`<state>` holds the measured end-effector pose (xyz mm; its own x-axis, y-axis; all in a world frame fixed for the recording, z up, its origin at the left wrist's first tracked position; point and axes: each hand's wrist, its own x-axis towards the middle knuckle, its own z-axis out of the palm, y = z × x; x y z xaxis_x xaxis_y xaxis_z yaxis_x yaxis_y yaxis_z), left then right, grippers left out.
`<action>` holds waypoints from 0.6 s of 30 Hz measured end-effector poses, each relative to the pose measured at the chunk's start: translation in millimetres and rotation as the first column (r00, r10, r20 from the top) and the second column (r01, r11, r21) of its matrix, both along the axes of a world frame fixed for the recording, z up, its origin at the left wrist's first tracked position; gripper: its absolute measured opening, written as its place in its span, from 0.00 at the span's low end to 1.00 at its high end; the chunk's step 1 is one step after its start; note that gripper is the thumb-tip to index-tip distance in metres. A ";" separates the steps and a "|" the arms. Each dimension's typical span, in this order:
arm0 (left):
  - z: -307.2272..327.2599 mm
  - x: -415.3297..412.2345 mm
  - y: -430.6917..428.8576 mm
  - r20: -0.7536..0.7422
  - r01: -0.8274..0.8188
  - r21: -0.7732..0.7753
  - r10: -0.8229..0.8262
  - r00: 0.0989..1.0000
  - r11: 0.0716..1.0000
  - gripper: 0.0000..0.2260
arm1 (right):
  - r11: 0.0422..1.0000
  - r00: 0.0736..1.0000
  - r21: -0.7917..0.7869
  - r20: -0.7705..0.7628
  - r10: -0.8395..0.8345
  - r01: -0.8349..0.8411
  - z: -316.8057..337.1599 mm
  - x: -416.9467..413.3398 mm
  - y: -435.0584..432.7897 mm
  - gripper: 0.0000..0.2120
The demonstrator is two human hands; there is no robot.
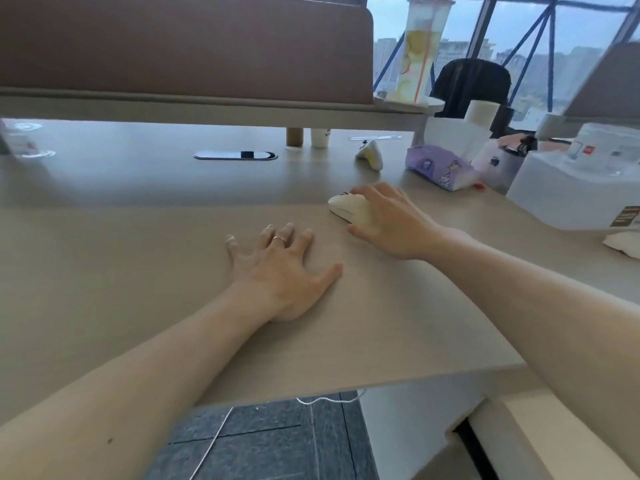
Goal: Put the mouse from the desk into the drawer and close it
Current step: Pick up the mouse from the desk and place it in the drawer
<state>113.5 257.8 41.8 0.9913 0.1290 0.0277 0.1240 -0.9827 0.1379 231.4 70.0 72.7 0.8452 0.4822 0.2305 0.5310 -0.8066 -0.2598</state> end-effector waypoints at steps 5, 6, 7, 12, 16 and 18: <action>-3.8 4.0 0.7 0.021 -0.005 -0.019 0.005 1.000 1.000 0.41 | 0.991 0.998 0.122 0.027 0.053 -0.056 -25.4 26.0 11.8 0.28; -4.5 4.3 1.0 0.026 -0.005 -0.022 0.005 1.000 1.000 0.41 | 0.987 0.998 0.150 0.046 0.049 -0.056 -28.1 28.5 12.3 0.27; -4.8 4.5 1.6 0.030 -0.005 -0.025 0.006 1.000 1.000 0.41 | 0.985 0.997 0.167 0.060 0.042 -0.052 -29.2 30.0 12.6 0.26; -4.4 3.8 2.1 0.028 -0.003 -0.026 0.004 1.000 1.000 0.41 | 0.979 0.997 0.199 0.072 0.032 -0.046 -23.7 17.2 5.5 0.28; -3.9 4.4 4.3 0.026 -0.007 -0.019 0.007 1.000 1.000 0.42 | 0.975 0.994 0.219 0.103 0.022 -0.044 -14.0 -17.4 -25.0 0.28; -2.4 3.7 4.7 0.024 -0.011 -0.017 0.011 1.000 1.000 0.42 | 0.980 0.993 0.193 0.110 0.037 -0.058 -11.5 -41.9 -49.7 0.27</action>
